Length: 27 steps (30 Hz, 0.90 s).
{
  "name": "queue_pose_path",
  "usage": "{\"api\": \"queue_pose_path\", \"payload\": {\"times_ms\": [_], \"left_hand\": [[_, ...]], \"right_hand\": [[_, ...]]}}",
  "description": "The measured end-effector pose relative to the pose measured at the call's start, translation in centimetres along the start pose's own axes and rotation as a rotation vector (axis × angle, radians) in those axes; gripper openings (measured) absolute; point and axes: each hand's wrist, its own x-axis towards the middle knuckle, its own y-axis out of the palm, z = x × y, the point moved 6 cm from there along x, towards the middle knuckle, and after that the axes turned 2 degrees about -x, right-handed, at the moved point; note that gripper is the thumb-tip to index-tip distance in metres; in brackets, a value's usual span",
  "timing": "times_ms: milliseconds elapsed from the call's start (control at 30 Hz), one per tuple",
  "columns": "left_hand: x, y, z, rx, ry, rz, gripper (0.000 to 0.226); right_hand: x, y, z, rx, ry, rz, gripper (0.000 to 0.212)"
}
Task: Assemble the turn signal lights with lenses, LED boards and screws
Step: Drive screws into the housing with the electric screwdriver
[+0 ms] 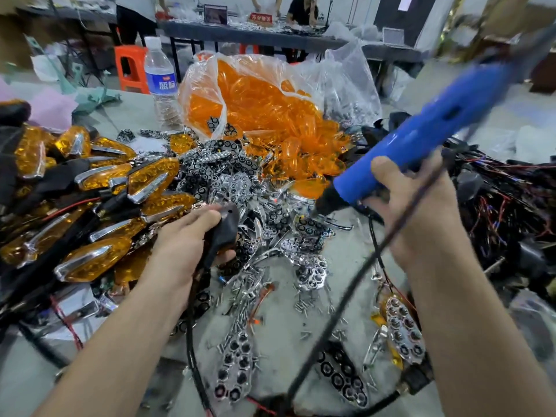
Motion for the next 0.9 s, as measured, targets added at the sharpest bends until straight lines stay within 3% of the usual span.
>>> {"api": "queue_pose_path", "payload": {"times_ms": [100, 233, 500, 633, 900], "left_hand": [[-0.6, 0.3, -0.1, 0.069, 0.022, 0.006, 0.014], [-0.7, 0.8, 0.1, 0.124, 0.064, 0.025, 0.015], [0.2, 0.7, 0.5, 0.097, 0.118, 0.043, 0.018], [0.4, 0.9, 0.8, 0.127, 0.157, 0.059, 0.023], [0.6, 0.3, 0.9, 0.159, 0.200, 0.038, 0.021]], "right_hand": [[-1.1, 0.7, -3.3, 0.311, 0.186, -0.062, 0.026], [-2.9, 1.6, -7.5, 0.470, 0.290, -0.109, 0.015], [-2.9, 1.3, -8.2, 0.718, 0.293, -0.080, 0.037], [-3.5, 2.0, -6.9, 0.701, 0.243, 0.039, 0.053], [-4.0, 2.0, -6.6, 0.647, 0.193, 0.082, 0.056]]}}
